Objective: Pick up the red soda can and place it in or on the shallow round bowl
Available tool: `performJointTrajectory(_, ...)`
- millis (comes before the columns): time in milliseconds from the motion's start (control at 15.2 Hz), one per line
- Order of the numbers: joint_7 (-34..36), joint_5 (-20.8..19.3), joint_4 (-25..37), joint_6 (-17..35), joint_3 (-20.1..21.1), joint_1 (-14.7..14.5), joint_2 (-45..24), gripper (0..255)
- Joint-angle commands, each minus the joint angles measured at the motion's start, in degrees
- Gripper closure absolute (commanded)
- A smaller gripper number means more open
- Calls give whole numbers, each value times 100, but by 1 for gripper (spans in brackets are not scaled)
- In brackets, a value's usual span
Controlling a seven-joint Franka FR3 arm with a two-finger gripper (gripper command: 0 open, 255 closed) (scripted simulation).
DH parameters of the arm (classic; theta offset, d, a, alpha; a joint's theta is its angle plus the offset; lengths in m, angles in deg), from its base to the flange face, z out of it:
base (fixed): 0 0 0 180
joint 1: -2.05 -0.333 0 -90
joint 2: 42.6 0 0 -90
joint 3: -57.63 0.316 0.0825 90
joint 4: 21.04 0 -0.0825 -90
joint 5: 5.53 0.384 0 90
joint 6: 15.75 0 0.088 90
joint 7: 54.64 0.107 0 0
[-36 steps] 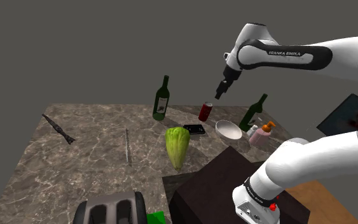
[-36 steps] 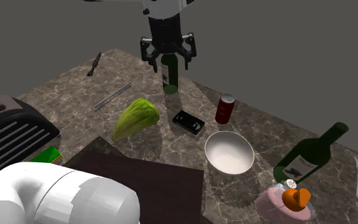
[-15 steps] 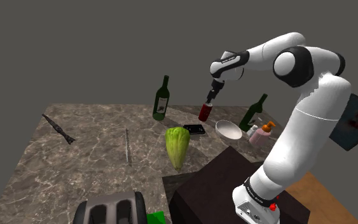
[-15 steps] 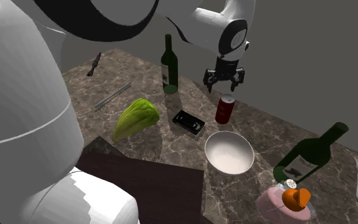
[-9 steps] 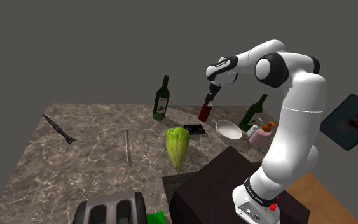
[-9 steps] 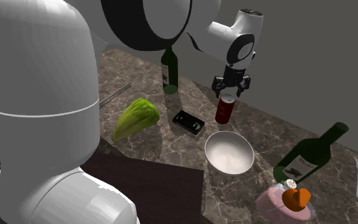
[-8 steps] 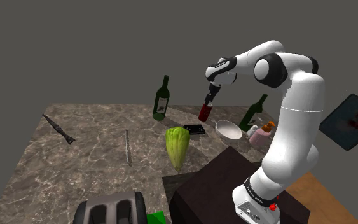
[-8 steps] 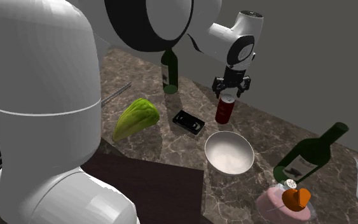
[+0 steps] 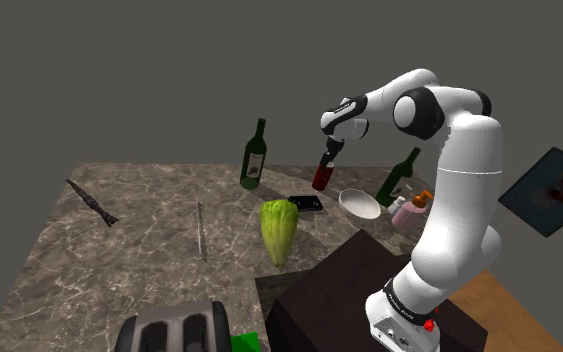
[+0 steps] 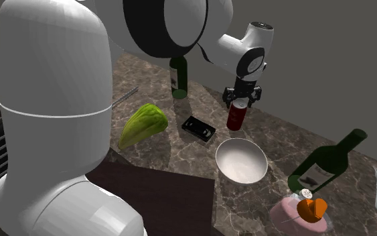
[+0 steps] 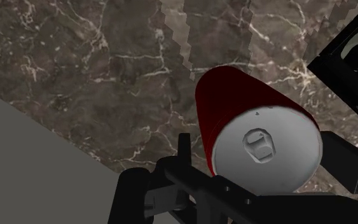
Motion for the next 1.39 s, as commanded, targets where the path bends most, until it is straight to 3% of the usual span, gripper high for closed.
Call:
performJointTrajectory(0,1,2,3,5,2,0,-7,0)
performJointTrajectory(264,1,2,2,5,2,-1,-6,0)
performJointTrajectory(330,1,2,2,5,2,-1,-6,255)
performJointTrajectory(924,1,2,3,5,2,0,-7,255)
performJointTrajectory(1320,80,-122,59,-335,-77,-56,288,255)
